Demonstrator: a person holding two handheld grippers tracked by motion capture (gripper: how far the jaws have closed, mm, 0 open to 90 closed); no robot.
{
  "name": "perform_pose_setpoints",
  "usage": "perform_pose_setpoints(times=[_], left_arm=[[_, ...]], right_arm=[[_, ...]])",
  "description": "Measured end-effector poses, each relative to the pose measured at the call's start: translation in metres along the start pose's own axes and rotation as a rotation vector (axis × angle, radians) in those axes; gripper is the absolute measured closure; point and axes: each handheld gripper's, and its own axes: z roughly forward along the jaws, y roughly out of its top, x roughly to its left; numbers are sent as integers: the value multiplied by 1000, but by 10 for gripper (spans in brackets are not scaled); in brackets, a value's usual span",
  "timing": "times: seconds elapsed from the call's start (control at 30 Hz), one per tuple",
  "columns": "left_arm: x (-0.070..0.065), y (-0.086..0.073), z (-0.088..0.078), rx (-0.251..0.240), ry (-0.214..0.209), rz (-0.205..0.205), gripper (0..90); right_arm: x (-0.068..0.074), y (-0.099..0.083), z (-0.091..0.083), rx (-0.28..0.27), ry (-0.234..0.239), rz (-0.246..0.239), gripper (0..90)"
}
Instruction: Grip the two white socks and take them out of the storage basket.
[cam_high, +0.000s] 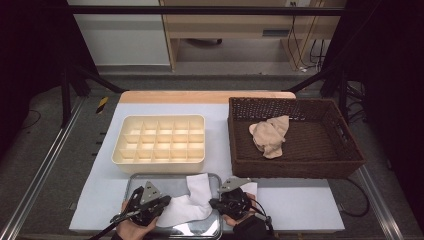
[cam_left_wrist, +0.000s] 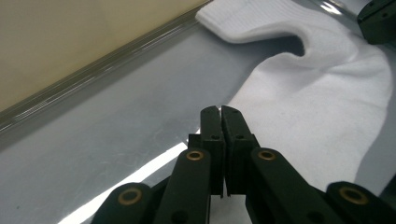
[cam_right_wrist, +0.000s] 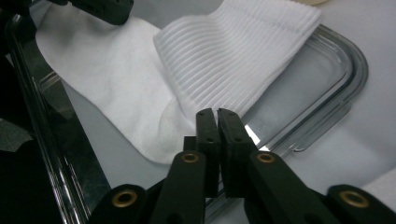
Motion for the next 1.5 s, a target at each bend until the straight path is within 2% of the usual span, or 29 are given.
perform_pose_setpoints(times=[0.1, 0.17, 0.23, 0.4, 0.47, 0.57, 0.7, 0.77, 0.87, 1.1, 1.23, 1.27, 1.37, 1.5], left_arm=[[1, 0, -4, -17, 18, -12, 792], [3, 0, -10, -25, 25, -20, 736], [5, -3, -15, -28, 30, -31, 710], [13, -18, -23, -1, 41, -65, 687], [14, -24, -25, 9, 58, -67, 693], [14, -30, -23, 19, 60, -75, 726], [11, -30, -21, 11, 73, -58, 833], [11, -29, -21, 14, 73, -54, 877], [14, -29, -20, 7, 68, -59, 893], [20, -18, -15, -56, 82, -53, 893], [22, -18, -8, -43, 82, -43, 893], [23, -18, -7, -37, 82, -41, 892], [24, -19, -7, -40, 81, -33, 888], [24, -19, -6, -33, 79, -30, 885]], right_arm=[[-2, 5, -2, -42, -10, 2, 819], [-4, 13, -5, -99, -33, 10, 790], [-5, 19, -2, -126, -71, 13, 743], [-12, 21, 15, -88, -122, 18, 695], [-13, 21, 19, -80, -126, 19, 699], [-12, 20, 23, -63, -135, 6, 736], [-8, 19, 25, -38, -135, -17, 851], [-7, 20, 24, -26, -128, -10, 882], [-7, 20, 20, -25, -123, -2, 892], [-8, 13, -6, -54, -109, 17, 891], [-9, 2, -16, -40, -102, 45, 881], [-10, 1, -16, -34, -108, 55, 857], [-15, 4, -19, -63, -126, 70, 811], [-25, 15, -22, -122, -196, 64, 727]])
